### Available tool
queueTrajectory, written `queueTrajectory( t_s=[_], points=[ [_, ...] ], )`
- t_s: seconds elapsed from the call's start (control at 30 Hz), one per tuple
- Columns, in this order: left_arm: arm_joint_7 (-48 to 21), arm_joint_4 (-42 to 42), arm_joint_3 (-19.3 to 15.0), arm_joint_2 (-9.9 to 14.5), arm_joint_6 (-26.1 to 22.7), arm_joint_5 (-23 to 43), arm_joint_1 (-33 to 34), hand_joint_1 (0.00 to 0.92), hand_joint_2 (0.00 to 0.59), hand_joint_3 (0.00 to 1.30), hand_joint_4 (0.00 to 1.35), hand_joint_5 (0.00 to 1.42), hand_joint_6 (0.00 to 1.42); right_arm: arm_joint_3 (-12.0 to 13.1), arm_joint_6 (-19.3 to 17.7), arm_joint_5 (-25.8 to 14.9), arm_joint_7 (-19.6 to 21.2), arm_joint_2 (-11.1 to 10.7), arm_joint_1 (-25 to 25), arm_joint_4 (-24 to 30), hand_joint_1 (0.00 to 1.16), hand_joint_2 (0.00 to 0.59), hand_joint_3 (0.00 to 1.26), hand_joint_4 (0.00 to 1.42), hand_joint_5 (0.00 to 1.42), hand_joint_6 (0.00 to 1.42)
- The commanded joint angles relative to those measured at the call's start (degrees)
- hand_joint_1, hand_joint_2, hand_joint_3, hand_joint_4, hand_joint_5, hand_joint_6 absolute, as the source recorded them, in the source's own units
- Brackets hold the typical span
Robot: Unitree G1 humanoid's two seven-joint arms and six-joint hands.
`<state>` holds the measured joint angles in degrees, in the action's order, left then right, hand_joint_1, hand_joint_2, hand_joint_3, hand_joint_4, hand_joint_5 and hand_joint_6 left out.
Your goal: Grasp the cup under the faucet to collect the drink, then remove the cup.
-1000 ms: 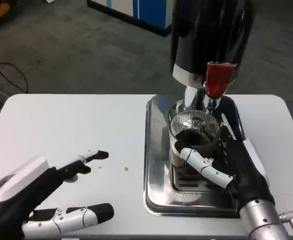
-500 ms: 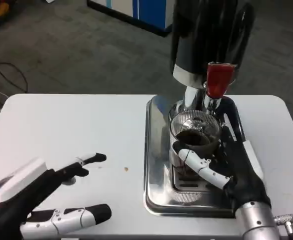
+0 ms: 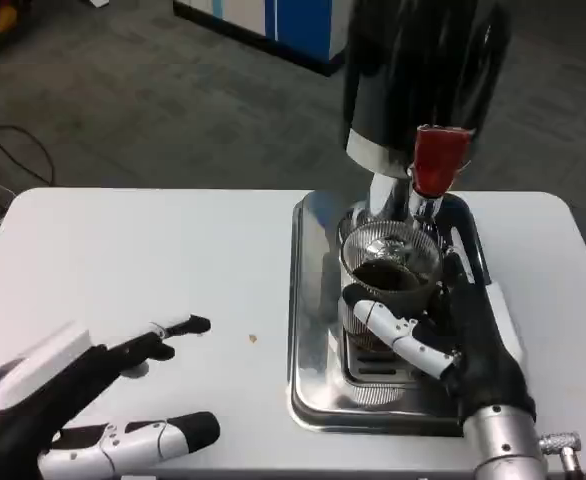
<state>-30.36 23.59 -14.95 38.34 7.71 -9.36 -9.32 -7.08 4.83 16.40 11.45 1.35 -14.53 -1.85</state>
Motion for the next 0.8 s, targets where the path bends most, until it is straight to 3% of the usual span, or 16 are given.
queueTrajectory(
  t_s=[0.03, 0.2, 0.6, 0.8],
  points=[
    [-0.64, 0.92, -0.23, 0.95, -0.66, 0.41, -0.75, 0.102, 0.094, 0.16, 0.10, 0.18, 0.24, -0.23, 0.40, 0.82, 1.17, 0.51, 1.02, -1.00, 0.71, 0.200, 0.11, 0.24, 0.37, 0.23],
    [-0.70, 1.37, 0.09, 0.95, -0.92, 0.27, -0.83, 0.100, 0.093, 0.16, 0.10, 0.18, 0.24, -0.14, 0.02, 1.34, 2.38, 0.67, 1.19, -1.04, 0.72, 0.200, 0.16, 0.30, 0.41, 0.26],
    [-0.62, 2.00, 0.00, 1.06, -1.09, 0.14, -0.56, 0.085, 0.091, 0.16, 0.10, 0.18, 0.24, -0.16, -3.14, 3.07, 6.80, 1.09, 2.81, -0.71, 0.76, 0.211, 0.40, 0.59, 0.67, 0.49],
    [-0.57, 2.24, 0.46, 1.03, -1.42, 0.05, 0.34, 0.067, 0.083, 0.16, 0.10, 0.19, 0.24, 0.80, -5.84, 3.02, 9.25, 1.38, 3.79, 0.02, 0.77, 0.212, 0.58, 0.80, 0.92, 0.82]
  ],
)
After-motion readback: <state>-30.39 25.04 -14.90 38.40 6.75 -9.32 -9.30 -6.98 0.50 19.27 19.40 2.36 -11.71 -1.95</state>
